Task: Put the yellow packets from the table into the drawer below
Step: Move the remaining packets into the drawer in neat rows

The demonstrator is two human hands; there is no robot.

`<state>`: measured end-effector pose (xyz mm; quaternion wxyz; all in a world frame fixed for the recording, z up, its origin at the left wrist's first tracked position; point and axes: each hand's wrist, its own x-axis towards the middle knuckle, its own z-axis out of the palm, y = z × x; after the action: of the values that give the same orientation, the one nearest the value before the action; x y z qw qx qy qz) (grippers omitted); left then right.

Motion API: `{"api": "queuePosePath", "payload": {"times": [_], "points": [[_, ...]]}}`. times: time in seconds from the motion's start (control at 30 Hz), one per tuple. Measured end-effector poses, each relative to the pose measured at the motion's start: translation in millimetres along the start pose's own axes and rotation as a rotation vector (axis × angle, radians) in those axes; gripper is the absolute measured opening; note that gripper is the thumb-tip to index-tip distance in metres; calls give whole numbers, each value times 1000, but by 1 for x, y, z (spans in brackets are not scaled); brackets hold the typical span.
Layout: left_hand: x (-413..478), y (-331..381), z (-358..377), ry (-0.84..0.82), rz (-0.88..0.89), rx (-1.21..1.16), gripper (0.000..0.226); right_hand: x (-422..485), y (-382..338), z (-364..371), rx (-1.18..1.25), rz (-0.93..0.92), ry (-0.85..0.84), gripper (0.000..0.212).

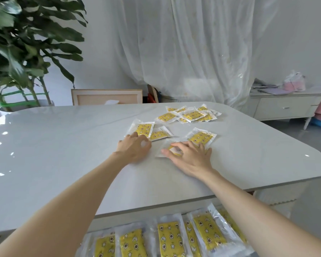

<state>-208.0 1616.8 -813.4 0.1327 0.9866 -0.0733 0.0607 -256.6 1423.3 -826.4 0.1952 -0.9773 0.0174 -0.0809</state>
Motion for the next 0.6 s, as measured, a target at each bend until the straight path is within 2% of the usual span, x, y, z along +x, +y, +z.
{"api": "queuePosePath", "payload": {"times": [0.17, 0.27, 0.4, 0.53, 0.6], "points": [[5, -14, 10, 364, 46, -35, 25, 8, 1, -3, 148, 72, 52, 60], [31, -9, 15, 441, 9, -101, 31, 24, 1, 2, 155, 121, 131, 56], [74, 6, 17, 364, -19, -161, 45, 45, 5, 8, 16, 88, 199, 28], [105, 14, 23, 86, -75, 0, 52, 63, 5, 13, -66, 64, 178, 44], [111, 13, 29, 11, -96, 60, 52, 69, 7, 16, -86, 72, 179, 43]]}}
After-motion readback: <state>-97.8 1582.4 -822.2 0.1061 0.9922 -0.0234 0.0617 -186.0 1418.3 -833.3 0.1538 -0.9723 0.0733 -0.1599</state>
